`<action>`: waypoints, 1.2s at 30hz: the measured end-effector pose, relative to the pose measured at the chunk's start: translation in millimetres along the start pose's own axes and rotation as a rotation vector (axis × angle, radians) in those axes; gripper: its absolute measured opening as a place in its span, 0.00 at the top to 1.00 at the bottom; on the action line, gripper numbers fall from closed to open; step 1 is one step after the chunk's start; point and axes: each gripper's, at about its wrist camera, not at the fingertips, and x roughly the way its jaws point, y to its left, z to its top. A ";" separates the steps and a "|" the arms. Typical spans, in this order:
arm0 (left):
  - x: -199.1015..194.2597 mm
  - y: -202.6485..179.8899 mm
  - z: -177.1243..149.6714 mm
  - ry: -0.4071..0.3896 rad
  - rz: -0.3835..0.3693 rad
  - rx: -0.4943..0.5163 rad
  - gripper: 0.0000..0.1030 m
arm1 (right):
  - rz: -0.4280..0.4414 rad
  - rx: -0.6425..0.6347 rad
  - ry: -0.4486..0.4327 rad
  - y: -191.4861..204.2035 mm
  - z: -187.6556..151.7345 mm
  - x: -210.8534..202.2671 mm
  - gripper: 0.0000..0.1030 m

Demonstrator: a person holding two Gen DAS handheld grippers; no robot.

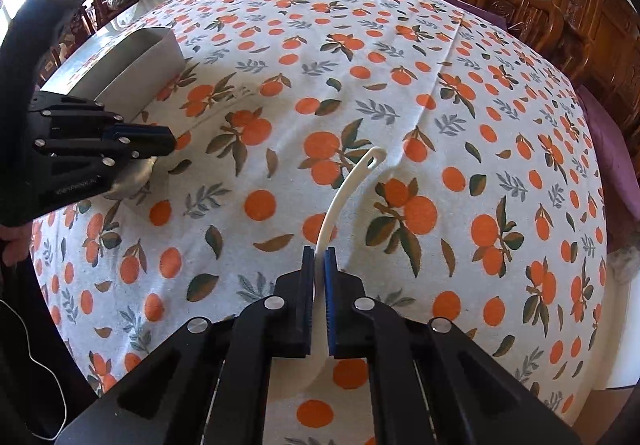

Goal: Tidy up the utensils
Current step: 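Grasp the metal spoon with the left tool while the right holds the white spoon, then lower the metal spoon into the tray and open the left tool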

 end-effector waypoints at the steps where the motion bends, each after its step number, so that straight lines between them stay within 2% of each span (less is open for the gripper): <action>1: -4.8 1.7 -0.8 -0.008 0.000 0.003 0.96 | 0.000 -0.001 0.001 1.8 0.3 0.6 0.94; 10: -51.5 14.5 -7.7 -0.086 0.003 0.031 0.95 | 0.024 0.011 -0.021 19.7 13.0 -5.6 0.96; 20: -84.7 66.2 -20.9 -0.130 0.035 -0.034 0.95 | 0.037 -0.040 -0.055 64.3 38.1 -15.6 0.96; 29: -88.5 107.6 -30.2 -0.129 0.064 -0.085 0.95 | 0.064 -0.053 -0.086 91.6 54.4 -22.7 0.96; 36: -62.9 130.4 -39.9 -0.070 0.060 -0.124 0.95 | 0.085 -0.074 -0.102 110.7 63.5 -26.3 0.96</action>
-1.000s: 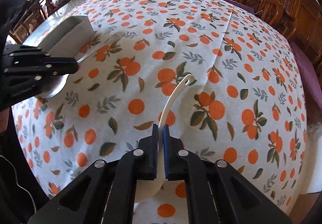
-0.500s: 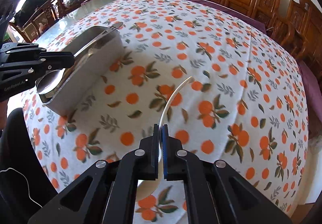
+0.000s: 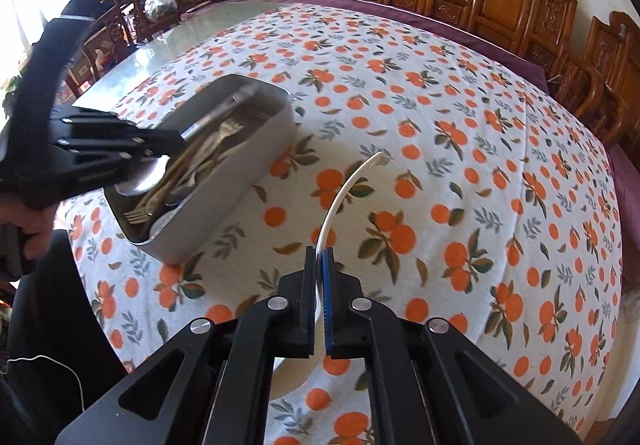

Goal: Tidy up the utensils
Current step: 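Lower the metal spoon into the tray and open the left tool, then carry the white spoon into the tray and open the right tool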

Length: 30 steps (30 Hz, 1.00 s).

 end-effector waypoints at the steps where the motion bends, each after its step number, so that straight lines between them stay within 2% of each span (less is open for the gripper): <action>1: 3.9 1.4 -1.3 0.008 0.001 -0.002 0.95 | 0.002 -0.003 -0.002 2.2 1.1 -0.1 0.96; 16: 32.0 2.7 -5.5 0.072 -0.003 -0.004 0.95 | 0.028 -0.014 -0.009 13.3 8.3 1.6 0.96; 23: 14.1 11.7 -3.1 0.034 -0.010 -0.032 0.85 | 0.031 -0.029 -0.009 21.4 16.3 3.6 0.96; 25: 5.9 15.1 -1.5 0.016 -0.012 -0.033 0.78 | 0.032 -0.034 -0.014 24.7 21.1 2.7 0.96; 30: -14.7 28.4 1.1 -0.021 -0.009 -0.038 0.77 | 0.039 -0.050 -0.030 36.8 36.7 -0.6 0.96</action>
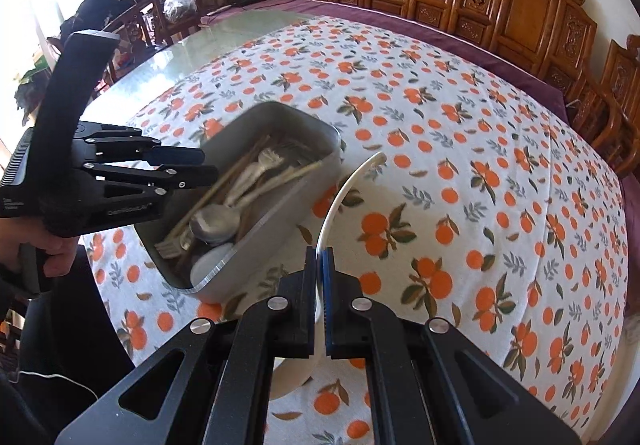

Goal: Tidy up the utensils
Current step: 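Carry the white spoon into the tray and open the right tool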

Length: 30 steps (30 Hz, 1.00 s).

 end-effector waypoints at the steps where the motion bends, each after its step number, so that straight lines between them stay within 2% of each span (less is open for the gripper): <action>1: -5.2 5.1 0.1 -0.009 0.000 -0.005 0.77 | 0.002 -0.002 -0.004 2.4 3.2 -0.1 0.96; 14: -27.5 48.9 -7.1 -0.037 0.023 -0.045 0.77 | 0.059 -0.016 -0.026 42.5 44.3 21.4 0.96; 30: -31.0 81.0 -17.8 -0.031 0.041 -0.070 0.76 | 0.116 0.107 0.021 62.4 59.8 85.5 0.96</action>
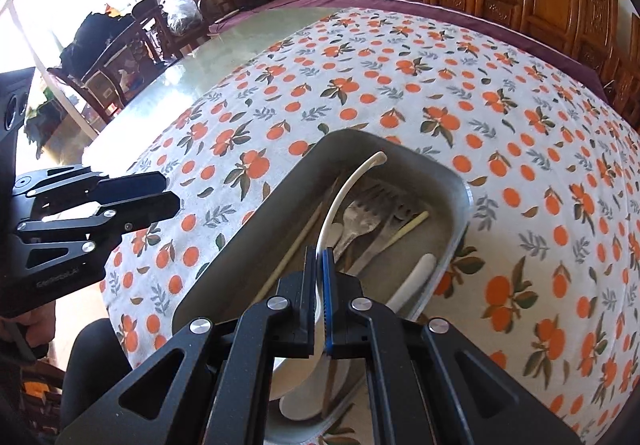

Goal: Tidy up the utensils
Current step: 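Carry the white spoon into the tray and open the right tool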

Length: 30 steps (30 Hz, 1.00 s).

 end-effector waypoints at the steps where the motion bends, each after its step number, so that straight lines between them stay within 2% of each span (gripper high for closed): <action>1: 0.5 1.8 -0.6 0.001 0.000 -0.002 0.76 | 0.002 0.003 0.002 1.1 -0.1 2.5 0.96; 11: 4.2 7.6 -3.9 0.006 -0.003 -0.008 0.76 | 0.023 0.046 -0.004 12.0 3.1 19.4 0.96; 20: 7.2 8.8 -5.0 0.011 0.000 -0.013 0.76 | 0.069 0.162 -0.014 10.1 4.2 33.2 0.96; 30: 6.3 7.7 -5.3 0.003 -0.002 -0.016 0.76 | 0.037 0.130 -0.035 9.5 -0.3 27.9 0.93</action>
